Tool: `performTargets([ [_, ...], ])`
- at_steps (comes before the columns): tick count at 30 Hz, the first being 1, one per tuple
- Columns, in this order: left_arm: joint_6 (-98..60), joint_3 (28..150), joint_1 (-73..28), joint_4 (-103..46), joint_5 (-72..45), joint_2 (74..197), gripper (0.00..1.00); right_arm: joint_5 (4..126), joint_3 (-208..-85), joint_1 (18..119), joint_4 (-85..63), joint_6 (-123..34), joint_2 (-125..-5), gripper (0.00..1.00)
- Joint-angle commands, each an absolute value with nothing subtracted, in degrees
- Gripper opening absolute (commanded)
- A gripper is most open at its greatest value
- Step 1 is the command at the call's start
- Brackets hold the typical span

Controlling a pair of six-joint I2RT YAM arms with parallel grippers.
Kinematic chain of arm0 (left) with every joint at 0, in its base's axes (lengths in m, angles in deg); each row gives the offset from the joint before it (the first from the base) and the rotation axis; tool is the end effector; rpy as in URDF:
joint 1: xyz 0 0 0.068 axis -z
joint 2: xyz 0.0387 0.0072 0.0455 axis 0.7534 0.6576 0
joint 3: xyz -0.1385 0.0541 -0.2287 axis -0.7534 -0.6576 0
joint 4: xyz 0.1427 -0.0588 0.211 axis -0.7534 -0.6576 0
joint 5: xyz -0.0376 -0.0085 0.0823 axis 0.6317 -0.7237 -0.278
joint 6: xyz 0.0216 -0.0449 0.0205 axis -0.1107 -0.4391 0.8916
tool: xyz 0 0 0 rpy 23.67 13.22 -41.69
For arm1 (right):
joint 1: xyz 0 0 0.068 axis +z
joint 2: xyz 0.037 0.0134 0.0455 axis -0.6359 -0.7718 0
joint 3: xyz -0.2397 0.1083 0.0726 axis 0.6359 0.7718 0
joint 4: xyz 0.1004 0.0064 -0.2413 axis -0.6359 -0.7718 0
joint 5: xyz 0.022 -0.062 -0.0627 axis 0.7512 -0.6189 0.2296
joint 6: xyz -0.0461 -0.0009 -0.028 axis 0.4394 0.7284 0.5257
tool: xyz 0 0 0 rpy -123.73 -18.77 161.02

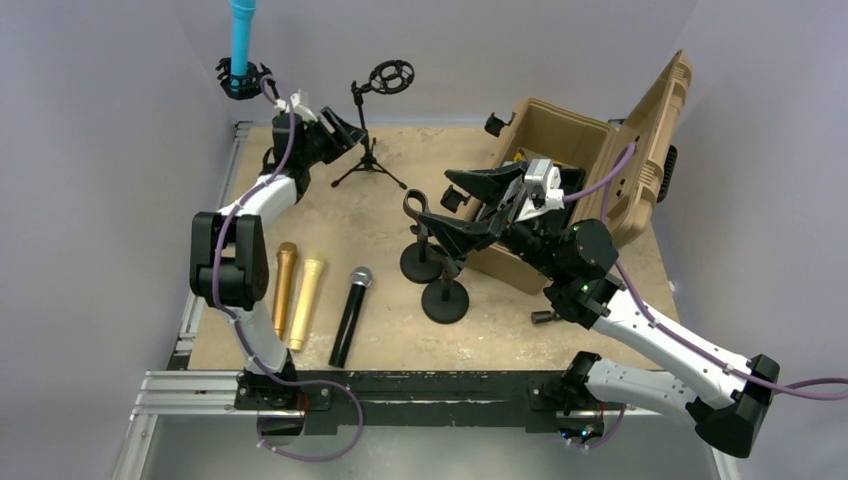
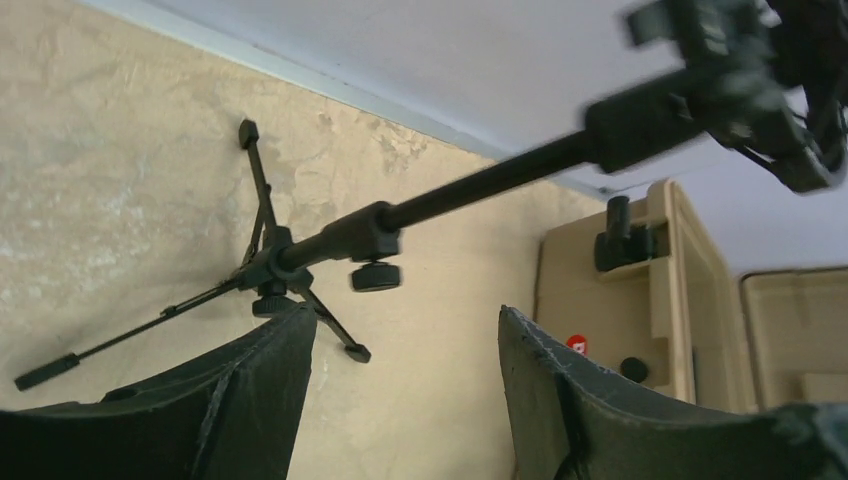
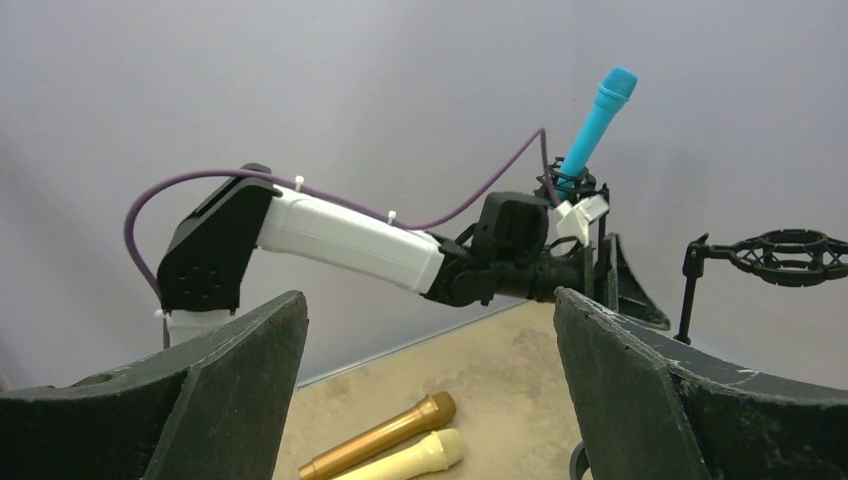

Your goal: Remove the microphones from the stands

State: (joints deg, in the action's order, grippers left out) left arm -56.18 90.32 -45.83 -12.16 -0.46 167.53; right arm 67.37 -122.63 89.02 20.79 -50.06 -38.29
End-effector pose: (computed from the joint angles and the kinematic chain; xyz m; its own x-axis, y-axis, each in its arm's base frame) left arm 0.4376 -0.0363 0.2487 -0.4771 -0.6743 -0.5636 0.0642 0.6128 -0.7876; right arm 0.1310 0.1630 0.4289 0.1227 0.4638 -0.8774 -0.8949 0.4339 0.1042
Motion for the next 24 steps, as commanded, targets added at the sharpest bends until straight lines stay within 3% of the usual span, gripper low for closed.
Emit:
performTargets([
  [1, -33.11, 96.46, -40.76, -26.34, -9.41, 164.63, 0.65, 68.7, -124.36, 89.05, 23.37, -51.23, -38.24, 0.91],
  [7, -27.42, 102.38, -37.71, -34.56, -16.36, 167.13, 0.64, 68.6, -124.97, 89.05, 22.78, -50.94, -38.3, 0.91],
  [13, -27.98, 103.96, -36.43, -34.62, -19.6, 168.64, 0.55, 68.36, -125.11, 89.05, 22.68, -50.79, -38.58, 0.9],
  [24, -29.06, 108.28, -36.14, -34.84, -20.71, 172.31, 0.47, 68.32, -124.62, 89.01, 23.05, -50.95, -38.72, 0.9],
])
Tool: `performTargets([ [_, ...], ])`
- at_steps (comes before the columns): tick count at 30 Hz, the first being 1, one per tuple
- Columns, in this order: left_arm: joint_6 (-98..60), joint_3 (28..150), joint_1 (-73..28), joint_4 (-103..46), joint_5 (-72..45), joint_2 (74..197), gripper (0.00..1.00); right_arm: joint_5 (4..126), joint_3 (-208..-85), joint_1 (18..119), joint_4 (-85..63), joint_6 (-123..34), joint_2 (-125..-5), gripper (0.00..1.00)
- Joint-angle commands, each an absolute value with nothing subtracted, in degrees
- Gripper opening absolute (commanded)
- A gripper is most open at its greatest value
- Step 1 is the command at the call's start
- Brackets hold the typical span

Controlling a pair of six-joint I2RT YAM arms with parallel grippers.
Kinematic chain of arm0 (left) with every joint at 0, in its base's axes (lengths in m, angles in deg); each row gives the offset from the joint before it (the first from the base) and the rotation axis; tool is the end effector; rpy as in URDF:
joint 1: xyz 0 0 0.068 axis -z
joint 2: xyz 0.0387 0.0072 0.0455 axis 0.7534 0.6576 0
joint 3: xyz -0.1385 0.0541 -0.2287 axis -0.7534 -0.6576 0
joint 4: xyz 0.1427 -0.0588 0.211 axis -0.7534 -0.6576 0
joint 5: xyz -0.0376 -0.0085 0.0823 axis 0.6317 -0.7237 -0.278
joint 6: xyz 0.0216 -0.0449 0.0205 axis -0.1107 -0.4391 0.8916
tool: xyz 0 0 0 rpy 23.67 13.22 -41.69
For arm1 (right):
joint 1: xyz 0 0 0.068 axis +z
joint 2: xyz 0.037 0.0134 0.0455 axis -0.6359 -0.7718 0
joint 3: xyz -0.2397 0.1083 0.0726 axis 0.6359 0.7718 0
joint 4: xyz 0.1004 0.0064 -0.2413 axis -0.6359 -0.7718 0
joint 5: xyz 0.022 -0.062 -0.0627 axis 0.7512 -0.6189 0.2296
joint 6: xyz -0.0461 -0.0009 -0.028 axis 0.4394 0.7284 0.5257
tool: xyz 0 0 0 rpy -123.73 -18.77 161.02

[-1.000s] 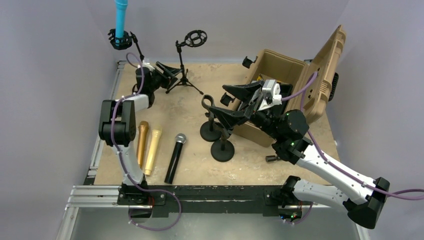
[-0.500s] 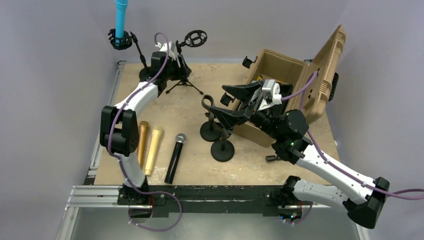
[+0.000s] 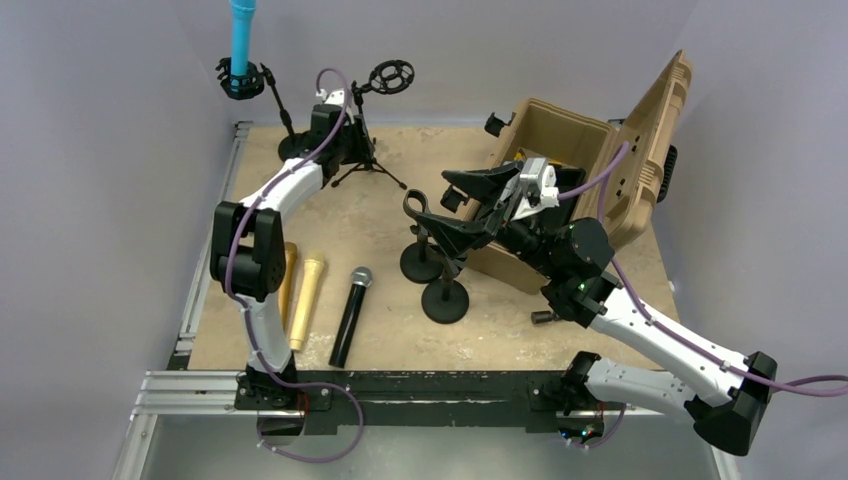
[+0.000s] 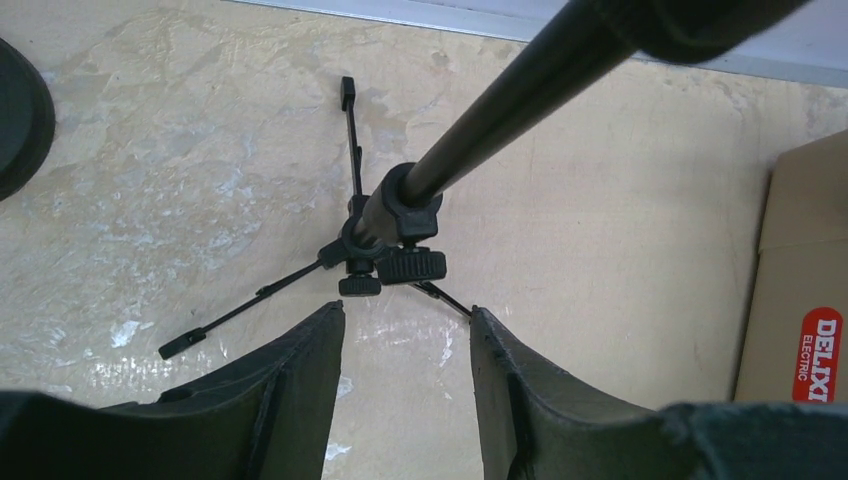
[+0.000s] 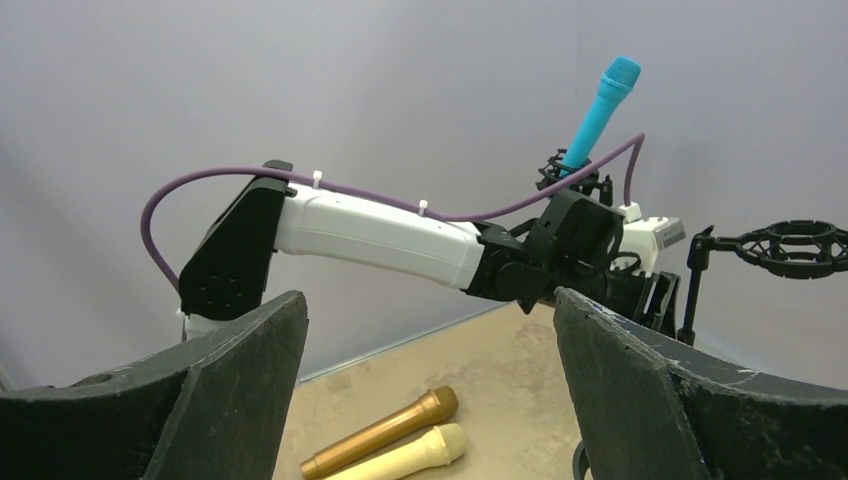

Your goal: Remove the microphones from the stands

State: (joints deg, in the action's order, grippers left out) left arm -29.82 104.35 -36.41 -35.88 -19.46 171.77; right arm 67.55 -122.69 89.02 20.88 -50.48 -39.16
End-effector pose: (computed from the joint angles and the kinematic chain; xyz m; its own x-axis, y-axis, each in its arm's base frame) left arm 0.4498 -0.1010 0.2584 -0.5394 -0.2685 -0.7981 0.0505 0.9358 -0.3490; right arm 0.1339 0.1666 0.4265 0.1087 0.4581 -0.8822 -0.8962 0.4292 0.1124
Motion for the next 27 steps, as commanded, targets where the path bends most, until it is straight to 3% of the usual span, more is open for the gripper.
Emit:
performTargets([
  [1, -29.06, 108.74, -36.14, -34.94, -20.64, 172.62, 0.46, 68.3, -124.51, 89.12, 23.1, -51.04, -38.78, 0.9],
  [15, -30.19, 111.3, -36.14, -36.39, -19.67, 175.49, 0.27, 68.38, -124.67, 89.05, 23.31, -50.71, -40.03, 0.9],
  [23, -30.05, 112.68, -36.14, -37.4, -19.05, 176.4, 0.3, 68.37, -124.82, 89.05, 23.41, -50.63, -40.43, 0.9],
  [27, -29.97, 112.86, -36.31, -37.57, -18.27, 176.45, 0.13, 68.38, -124.85, 89.06, 23.46, -50.76, -40.49, 0.91],
])
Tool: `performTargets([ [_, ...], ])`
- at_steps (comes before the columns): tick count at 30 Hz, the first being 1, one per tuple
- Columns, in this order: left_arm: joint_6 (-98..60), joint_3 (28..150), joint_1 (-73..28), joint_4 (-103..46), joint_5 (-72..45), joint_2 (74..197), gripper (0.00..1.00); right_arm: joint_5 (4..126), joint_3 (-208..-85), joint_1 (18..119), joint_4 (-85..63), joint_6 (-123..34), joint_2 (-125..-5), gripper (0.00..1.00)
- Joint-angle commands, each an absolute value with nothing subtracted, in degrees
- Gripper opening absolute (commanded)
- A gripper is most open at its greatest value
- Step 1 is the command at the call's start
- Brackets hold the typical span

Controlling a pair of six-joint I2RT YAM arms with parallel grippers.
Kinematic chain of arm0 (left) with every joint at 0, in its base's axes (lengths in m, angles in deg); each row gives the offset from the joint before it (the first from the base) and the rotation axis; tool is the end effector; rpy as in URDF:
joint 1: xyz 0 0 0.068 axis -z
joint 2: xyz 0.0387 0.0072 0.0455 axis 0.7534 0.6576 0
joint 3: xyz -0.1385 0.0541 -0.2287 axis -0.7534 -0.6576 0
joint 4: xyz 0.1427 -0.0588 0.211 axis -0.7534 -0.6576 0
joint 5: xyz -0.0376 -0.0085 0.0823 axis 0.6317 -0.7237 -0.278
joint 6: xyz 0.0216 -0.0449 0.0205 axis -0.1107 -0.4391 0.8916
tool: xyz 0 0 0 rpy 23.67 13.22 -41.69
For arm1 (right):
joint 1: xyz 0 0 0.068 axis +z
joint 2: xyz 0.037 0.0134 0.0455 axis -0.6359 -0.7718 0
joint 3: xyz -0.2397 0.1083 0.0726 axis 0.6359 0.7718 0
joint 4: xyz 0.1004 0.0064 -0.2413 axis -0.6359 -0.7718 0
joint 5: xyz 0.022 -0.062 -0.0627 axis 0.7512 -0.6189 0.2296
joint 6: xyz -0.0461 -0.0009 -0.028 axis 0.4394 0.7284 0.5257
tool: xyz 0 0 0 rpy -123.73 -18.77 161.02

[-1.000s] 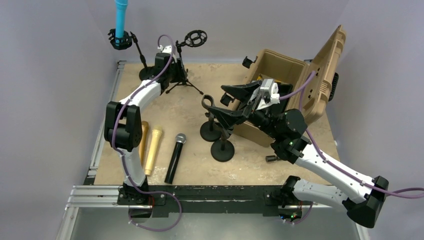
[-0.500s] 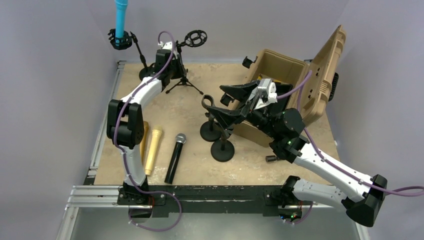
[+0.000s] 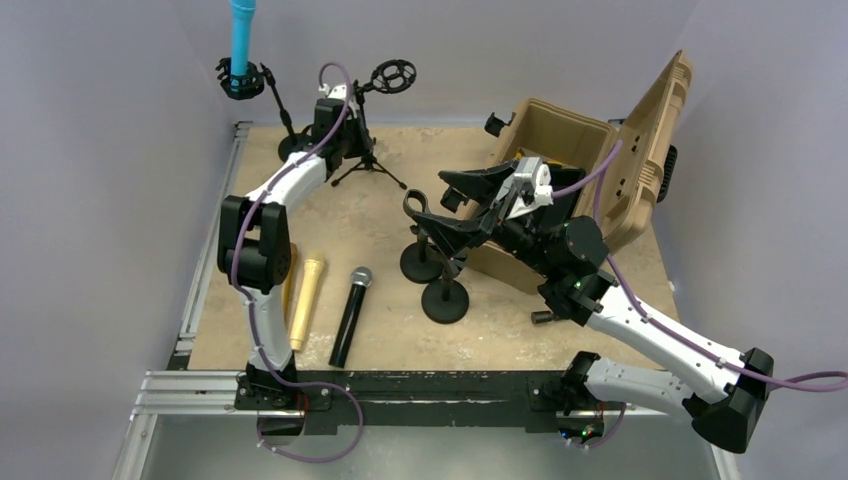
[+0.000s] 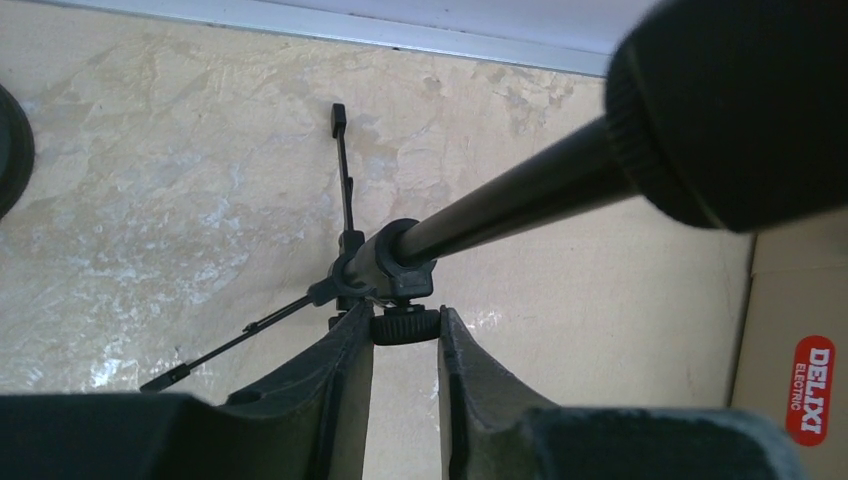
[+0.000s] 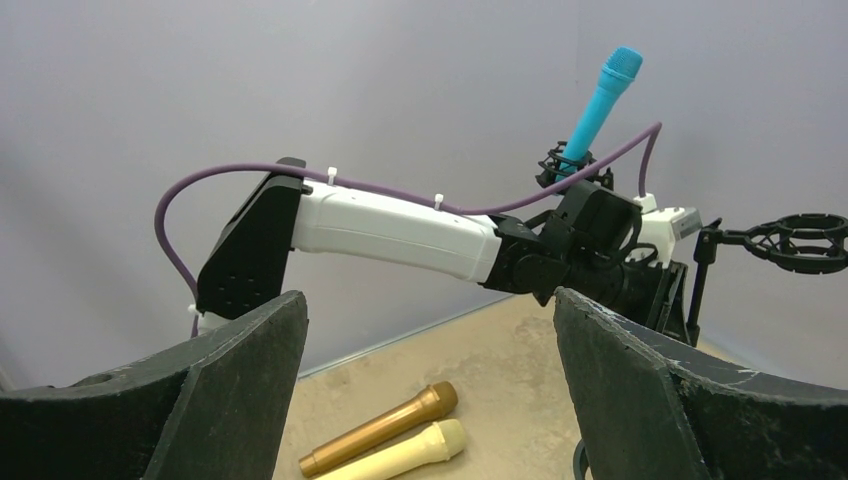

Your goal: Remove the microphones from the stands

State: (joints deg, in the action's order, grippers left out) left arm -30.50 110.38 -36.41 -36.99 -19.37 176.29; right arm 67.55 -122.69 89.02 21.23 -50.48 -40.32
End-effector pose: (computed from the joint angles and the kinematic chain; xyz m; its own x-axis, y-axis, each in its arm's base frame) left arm 0.4699 -0.1055 0.2571 -0.5350 -0.2807 -0.7968 0.0478 0.9316 -0.3603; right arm 0.1378 0.1712 0.4231 0.1006 0.4486 -0.8881 -0.8951 0.4304 0.1160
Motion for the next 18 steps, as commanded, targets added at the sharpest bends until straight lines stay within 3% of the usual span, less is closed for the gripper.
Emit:
performTargets([
  [1, -30.0, 113.03, -36.43, -37.9, -17.58, 176.49, 0.05, 68.38, -124.85, 89.05, 23.43, -50.72, -40.48, 0.91],
  [2, -30.49, 113.16, -36.62, -38.29, -16.97, 176.49, 0.0, 68.34, -124.85, 89.05, 23.42, -50.71, -40.5, 0.91],
  [10, -46.98, 108.11, -41.76, -32.51, -2.64, 176.31, 0.0, 68.42, -124.71, 89.1, 23.45, -50.87, -40.56, 0.9],
  [18, -78.79, 94.51, -47.6, -3.14, 9.82, 178.94, 0.0, 68.65, -124.59, 89.14, 24.07, -50.99, -40.95, 0.9],
])
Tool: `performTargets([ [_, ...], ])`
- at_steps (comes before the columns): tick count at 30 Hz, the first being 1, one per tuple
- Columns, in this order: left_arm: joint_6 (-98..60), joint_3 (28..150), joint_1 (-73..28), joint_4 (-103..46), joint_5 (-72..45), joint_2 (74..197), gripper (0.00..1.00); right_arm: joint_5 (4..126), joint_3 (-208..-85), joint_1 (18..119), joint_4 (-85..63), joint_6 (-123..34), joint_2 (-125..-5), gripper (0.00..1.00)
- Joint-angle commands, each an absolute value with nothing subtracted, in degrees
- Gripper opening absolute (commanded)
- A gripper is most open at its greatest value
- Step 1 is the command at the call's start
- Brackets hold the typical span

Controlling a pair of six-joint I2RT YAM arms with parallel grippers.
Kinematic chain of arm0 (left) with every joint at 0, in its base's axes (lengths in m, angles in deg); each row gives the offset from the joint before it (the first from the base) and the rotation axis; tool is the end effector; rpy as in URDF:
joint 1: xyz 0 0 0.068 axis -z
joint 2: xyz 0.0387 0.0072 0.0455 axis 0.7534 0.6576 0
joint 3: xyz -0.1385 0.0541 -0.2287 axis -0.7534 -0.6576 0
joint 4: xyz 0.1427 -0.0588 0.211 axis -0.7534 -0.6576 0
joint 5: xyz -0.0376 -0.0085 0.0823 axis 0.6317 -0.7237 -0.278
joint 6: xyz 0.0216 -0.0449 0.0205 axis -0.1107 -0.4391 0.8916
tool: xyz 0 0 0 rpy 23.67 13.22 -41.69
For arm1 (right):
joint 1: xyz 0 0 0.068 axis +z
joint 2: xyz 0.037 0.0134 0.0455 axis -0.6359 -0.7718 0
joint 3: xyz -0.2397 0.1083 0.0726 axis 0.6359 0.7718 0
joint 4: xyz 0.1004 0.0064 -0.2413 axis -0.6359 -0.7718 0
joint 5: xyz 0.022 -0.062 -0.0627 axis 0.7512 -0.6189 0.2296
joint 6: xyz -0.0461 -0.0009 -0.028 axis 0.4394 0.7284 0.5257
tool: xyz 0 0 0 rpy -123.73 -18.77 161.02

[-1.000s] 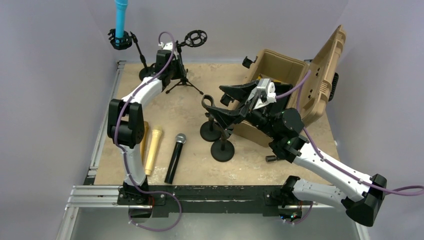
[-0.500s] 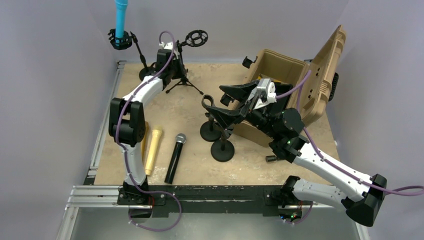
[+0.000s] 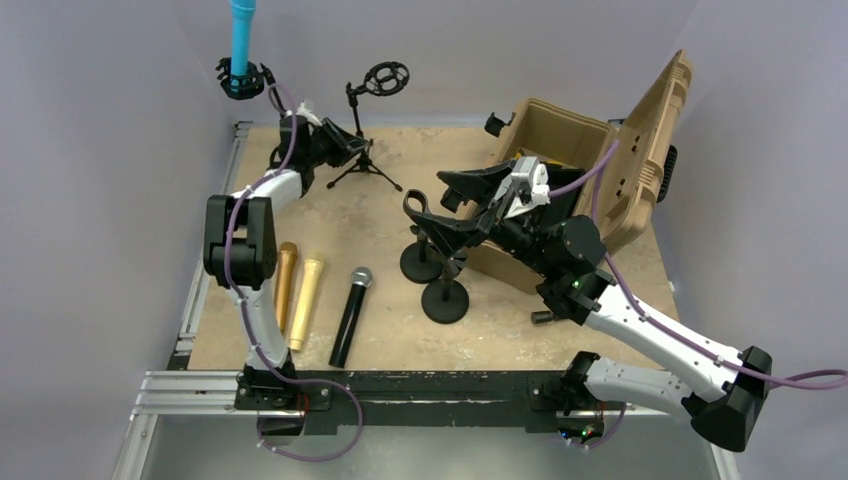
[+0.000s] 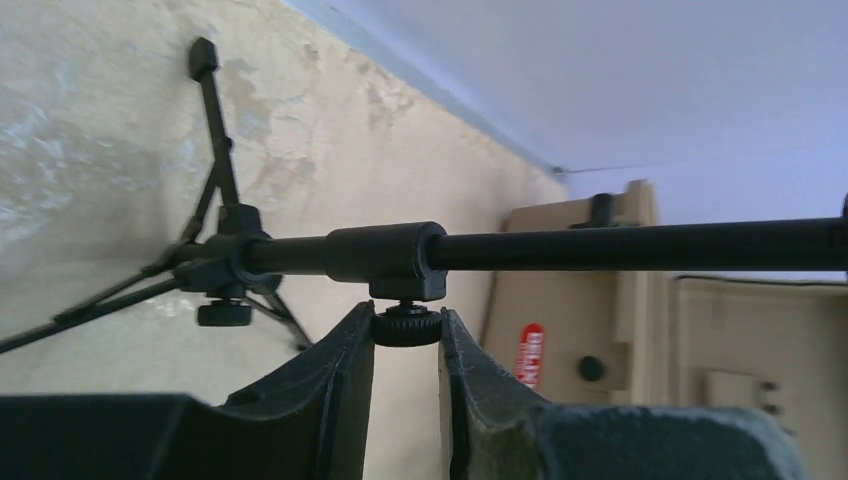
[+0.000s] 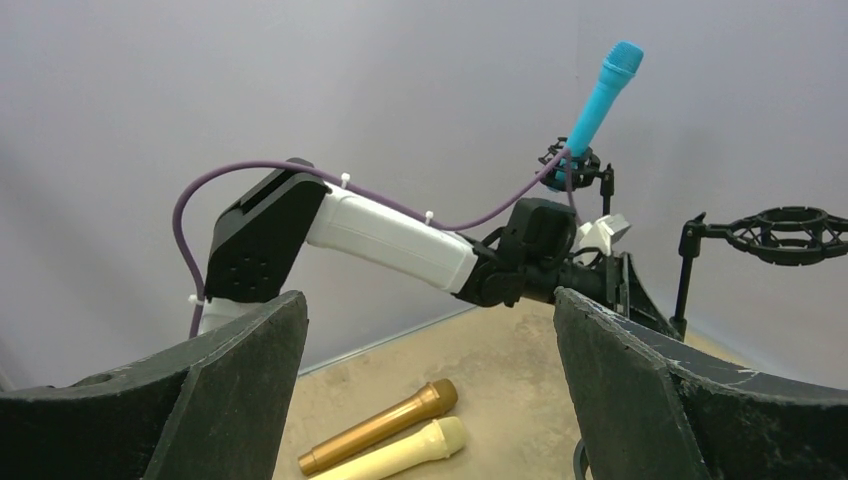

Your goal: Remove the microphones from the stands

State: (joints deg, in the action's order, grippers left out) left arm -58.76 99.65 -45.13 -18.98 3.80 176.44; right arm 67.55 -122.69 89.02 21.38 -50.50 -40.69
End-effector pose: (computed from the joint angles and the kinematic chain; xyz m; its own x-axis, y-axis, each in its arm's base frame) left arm 0.4708 -0.0463 0.2241 -0.5917 -0.6654 -0.4552 -0.0023 0.5661 -0.8243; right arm 0.1390 0.1726 0.4221 0.0980 0.4461 -0.8896 -0.8949 0.4306 0.1173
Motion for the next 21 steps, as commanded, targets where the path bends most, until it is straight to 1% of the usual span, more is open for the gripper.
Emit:
performTargets([
  [1, -83.44, 93.56, -47.68, 1.3, 9.98, 179.56, 0.0, 68.84, -124.63, 89.14, 24.16, -51.05, -41.06, 0.9],
  [8, -107.98, 86.46, -47.58, 26.96, 3.83, 185.66, 0.0, 69.04, -124.93, 89.14, 24.18, -51.32, -41.21, 0.9],
  [13, -115.24, 84.07, -47.39, 35.95, -1.01, 187.94, 0.0, 68.83, -124.85, 89.14, 24.23, -51.33, -41.12, 0.9],
  [17, -118.16, 84.53, -47.21, 38.9, -1.34, 190.25, 0.0, 69.31, -125.06, 89.14, 24.67, -51.5, -41.56, 0.9],
  [18, -118.39, 84.7, -47.25, 38.94, -0.76, 190.63, 0.03, 69.42, -125.1, 89.14, 24.74, -51.5, -41.68, 0.9],
  [19, -118.14, 84.51, -47.29, 38.95, -0.22, 190.68, 0.09, 69.48, -125.11, 89.12, 24.71, -51.61, -41.75, 0.9],
  [21, -115.85, 83.68, -47.29, 37.7, 0.81, 189.79, 0.23, 69.43, -125.03, 89.15, 24.74, -51.64, -41.73, 0.9],
])
